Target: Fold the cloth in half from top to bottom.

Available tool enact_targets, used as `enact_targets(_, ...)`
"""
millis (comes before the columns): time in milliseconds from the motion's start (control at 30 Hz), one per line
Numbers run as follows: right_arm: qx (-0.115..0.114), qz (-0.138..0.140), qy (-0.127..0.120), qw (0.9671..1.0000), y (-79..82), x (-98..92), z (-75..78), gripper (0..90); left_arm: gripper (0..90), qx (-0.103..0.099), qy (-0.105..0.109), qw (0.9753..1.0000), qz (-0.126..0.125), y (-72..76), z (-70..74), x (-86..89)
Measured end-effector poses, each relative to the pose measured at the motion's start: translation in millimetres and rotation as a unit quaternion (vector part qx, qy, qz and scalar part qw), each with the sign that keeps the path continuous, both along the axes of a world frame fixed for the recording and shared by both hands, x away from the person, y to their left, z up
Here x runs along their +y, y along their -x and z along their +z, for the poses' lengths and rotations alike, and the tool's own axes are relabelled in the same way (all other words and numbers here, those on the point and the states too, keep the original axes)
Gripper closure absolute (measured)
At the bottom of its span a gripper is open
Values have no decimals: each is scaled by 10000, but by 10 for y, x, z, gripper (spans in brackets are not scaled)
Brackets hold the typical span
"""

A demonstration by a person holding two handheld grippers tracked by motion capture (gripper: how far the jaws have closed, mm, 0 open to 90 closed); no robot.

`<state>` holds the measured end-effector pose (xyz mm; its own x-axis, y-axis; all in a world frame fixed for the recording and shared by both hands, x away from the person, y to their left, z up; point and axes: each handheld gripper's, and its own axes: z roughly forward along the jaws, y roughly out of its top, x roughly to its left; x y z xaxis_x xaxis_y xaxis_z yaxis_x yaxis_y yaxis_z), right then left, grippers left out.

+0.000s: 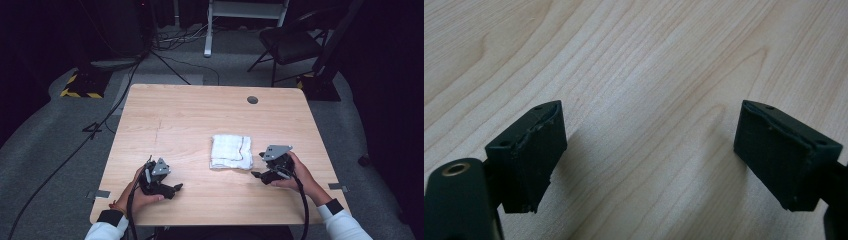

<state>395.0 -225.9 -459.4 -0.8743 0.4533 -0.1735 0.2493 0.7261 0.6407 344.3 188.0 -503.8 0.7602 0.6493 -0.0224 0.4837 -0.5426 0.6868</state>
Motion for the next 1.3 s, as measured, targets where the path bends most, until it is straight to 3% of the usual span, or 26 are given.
enact_targets(567,-9,-434,60,9990,192,-516,-145,247,137,-3,-8,10000,20,1,1,-3)
enact_targets(700,12,-600,-89,9982,240,-676,-203,245,137,-4,-10,10000,12,-1,1,-3)
enact_targets(1067,221,-1214,-530,9909,362,-1143,-356,236,137,-29,-31,10000,-3,-8,3,-5)
enact_targets(1233,232,-1494,-760,9856,401,-1286,-395,217,137,-17,-29,10000,9,-5,3,-5)
enact_targets(1300,335,-1557,-951,9826,413,-1353,-426,218,137,-26,-30,10000,1,-7,2,-5)
